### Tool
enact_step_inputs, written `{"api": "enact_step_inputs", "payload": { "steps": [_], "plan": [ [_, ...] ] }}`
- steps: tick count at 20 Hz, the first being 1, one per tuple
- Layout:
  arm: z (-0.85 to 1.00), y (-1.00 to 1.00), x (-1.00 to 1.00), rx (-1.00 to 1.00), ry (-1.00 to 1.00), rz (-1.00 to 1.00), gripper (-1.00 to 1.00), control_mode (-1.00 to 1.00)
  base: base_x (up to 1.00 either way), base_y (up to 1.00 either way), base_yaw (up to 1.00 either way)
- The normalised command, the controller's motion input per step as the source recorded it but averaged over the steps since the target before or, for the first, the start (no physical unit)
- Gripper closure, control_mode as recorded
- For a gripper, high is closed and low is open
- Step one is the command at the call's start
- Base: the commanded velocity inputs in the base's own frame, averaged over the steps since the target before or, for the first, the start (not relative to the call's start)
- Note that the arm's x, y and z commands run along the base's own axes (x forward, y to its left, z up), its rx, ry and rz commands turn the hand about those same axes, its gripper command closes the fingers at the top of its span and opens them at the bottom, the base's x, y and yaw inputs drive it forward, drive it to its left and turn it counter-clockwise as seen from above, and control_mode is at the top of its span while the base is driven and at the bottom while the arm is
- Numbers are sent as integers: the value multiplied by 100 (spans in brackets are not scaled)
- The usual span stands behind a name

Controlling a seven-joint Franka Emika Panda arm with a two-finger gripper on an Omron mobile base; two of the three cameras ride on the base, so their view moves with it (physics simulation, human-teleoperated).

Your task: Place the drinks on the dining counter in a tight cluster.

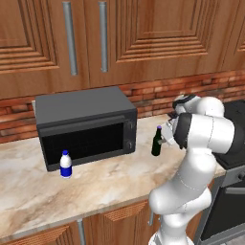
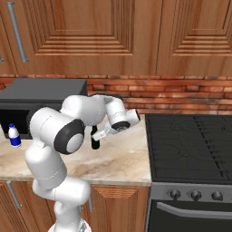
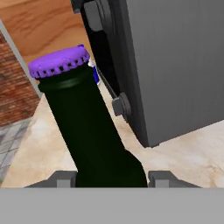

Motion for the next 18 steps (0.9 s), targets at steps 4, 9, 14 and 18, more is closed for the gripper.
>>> {"api": "enact_step_inputs", "payload": {
  "steps": [4,9,14,18],
  "plan": [
    [58,1,-20,0,0,-2,100,-100,0,0,0],
    [55,1,-35,0,0,0,100,-100,0,0,0],
    [48,1,-39,0,-2,0,100,-100,0,0,0],
    [45,0,-40,0,-5,0,100,-100,0,0,0]
  ]
}}
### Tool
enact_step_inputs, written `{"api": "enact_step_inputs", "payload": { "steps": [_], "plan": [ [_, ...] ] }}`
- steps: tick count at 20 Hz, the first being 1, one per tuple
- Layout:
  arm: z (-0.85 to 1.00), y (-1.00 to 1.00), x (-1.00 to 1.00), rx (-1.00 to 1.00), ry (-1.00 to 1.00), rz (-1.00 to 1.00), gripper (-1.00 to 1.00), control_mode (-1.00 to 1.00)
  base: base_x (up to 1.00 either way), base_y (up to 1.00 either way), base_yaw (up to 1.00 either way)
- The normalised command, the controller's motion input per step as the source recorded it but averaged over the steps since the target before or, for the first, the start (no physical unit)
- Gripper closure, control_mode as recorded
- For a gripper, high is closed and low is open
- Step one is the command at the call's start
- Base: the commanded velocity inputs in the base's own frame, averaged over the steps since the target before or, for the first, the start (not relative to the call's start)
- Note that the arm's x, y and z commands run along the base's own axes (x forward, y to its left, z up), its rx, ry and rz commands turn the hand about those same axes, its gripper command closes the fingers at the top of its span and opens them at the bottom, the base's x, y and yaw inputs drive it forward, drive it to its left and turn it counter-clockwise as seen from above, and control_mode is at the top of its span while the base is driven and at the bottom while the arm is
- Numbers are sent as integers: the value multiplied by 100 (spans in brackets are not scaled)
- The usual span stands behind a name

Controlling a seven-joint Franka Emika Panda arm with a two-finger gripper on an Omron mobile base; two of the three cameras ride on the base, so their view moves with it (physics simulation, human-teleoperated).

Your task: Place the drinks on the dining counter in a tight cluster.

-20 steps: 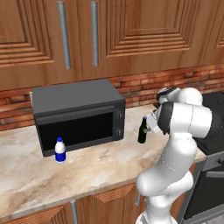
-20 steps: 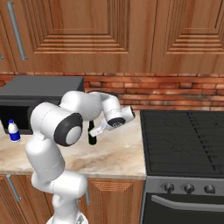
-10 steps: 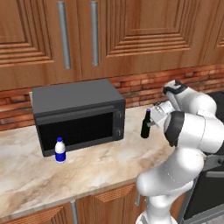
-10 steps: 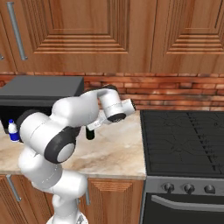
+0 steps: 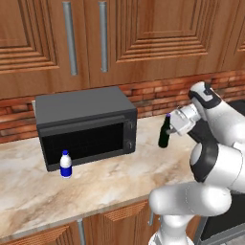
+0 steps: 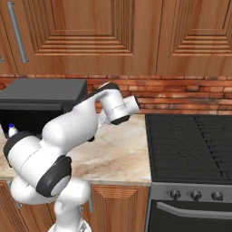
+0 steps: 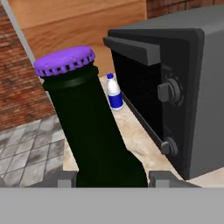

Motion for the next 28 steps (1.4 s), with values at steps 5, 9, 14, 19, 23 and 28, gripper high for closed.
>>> {"api": "enact_step_inputs", "payload": {
  "steps": [5,9,14,19,23,28],
  "plan": [
    [45,0,-27,0,-3,0,100,-100,0,0,0],
    [45,0,-24,0,0,0,100,-100,0,0,0],
    [6,0,-25,0,-4,0,100,-100,0,0,0],
    [0,0,0,0,0,0,100,-100,0,0,0],
    [0,0,0,0,0,0,100,-100,0,0,0],
    [-9,-10,-13,2,0,-3,100,100,-12,-7,-2]
  ]
}}
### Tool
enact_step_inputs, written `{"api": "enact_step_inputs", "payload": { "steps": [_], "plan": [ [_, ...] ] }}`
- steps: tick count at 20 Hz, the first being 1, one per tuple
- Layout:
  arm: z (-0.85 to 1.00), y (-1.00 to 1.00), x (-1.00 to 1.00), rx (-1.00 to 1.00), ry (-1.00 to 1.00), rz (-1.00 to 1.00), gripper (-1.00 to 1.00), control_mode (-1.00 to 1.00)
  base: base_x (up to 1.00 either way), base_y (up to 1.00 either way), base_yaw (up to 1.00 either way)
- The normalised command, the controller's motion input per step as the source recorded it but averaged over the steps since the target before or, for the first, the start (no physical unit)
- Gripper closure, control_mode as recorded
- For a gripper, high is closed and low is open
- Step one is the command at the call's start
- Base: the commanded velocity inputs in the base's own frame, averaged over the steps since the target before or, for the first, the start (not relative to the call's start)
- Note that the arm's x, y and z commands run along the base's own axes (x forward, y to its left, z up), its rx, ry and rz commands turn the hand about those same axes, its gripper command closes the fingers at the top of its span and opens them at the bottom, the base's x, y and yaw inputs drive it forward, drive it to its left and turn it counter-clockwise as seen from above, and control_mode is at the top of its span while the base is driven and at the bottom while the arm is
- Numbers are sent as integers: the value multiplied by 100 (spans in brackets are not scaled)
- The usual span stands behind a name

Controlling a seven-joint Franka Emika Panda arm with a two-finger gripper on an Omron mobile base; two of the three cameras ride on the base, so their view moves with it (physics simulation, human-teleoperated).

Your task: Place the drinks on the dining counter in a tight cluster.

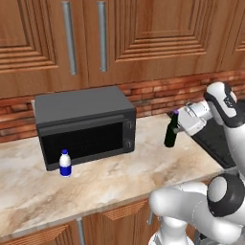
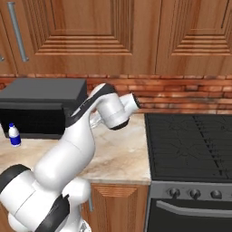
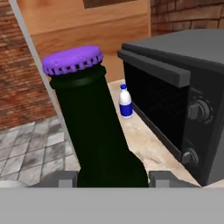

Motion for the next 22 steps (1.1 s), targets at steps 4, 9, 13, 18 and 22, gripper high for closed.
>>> {"api": "enact_step_inputs", "payload": {
  "steps": [4,9,13,18,22],
  "plan": [
    [0,0,0,0,0,0,100,100,-89,-64,-19],
    [0,0,0,0,0,0,100,100,-89,-61,-38],
    [0,0,0,0,0,0,100,100,-46,13,-71],
    [0,0,0,0,0,0,100,100,-2,35,-89],
    [0,0,0,0,0,0,100,100,0,19,-96]
  ]
}}
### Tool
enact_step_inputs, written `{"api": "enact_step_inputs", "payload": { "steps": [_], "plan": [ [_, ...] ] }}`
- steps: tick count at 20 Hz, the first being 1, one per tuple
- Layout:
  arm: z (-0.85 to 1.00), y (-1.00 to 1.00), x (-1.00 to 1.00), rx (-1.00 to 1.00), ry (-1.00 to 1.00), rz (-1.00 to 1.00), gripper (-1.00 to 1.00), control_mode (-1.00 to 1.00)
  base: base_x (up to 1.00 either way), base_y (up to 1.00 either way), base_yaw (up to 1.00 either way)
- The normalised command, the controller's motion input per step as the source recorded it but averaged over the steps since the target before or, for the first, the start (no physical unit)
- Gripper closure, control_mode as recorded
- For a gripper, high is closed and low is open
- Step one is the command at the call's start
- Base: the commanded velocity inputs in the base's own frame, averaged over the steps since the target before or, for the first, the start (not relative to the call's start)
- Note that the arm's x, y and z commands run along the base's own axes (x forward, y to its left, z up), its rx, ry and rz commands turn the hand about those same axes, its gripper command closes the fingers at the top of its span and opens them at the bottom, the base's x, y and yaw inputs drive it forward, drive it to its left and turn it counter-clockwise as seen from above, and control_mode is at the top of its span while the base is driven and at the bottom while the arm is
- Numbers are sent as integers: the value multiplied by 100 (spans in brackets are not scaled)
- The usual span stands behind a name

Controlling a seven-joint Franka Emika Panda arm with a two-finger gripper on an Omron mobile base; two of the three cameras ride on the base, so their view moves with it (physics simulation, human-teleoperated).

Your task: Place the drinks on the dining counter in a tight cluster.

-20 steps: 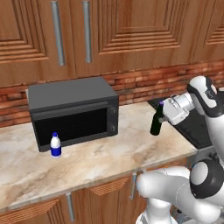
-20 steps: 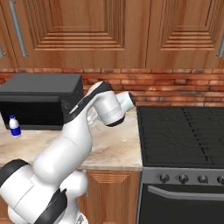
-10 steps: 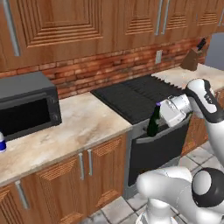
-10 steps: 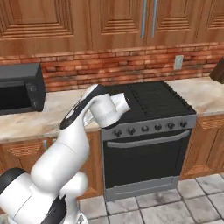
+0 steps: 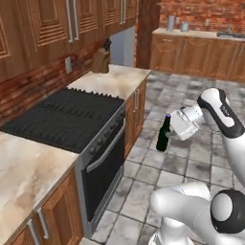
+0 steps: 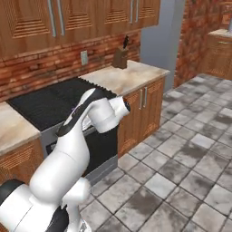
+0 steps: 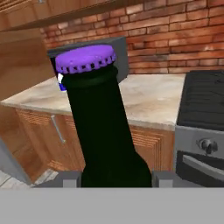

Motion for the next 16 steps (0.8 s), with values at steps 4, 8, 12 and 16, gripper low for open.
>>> {"api": "enact_step_inputs", "payload": {
  "steps": [4,8,12,16],
  "plan": [
    [0,0,0,0,0,0,100,100,0,9,-98],
    [0,0,0,0,0,0,100,100,0,1,-95],
    [0,0,0,0,0,0,100,100,-8,10,-91],
    [0,0,0,0,0,0,100,100,-29,15,-84]
  ]
}}
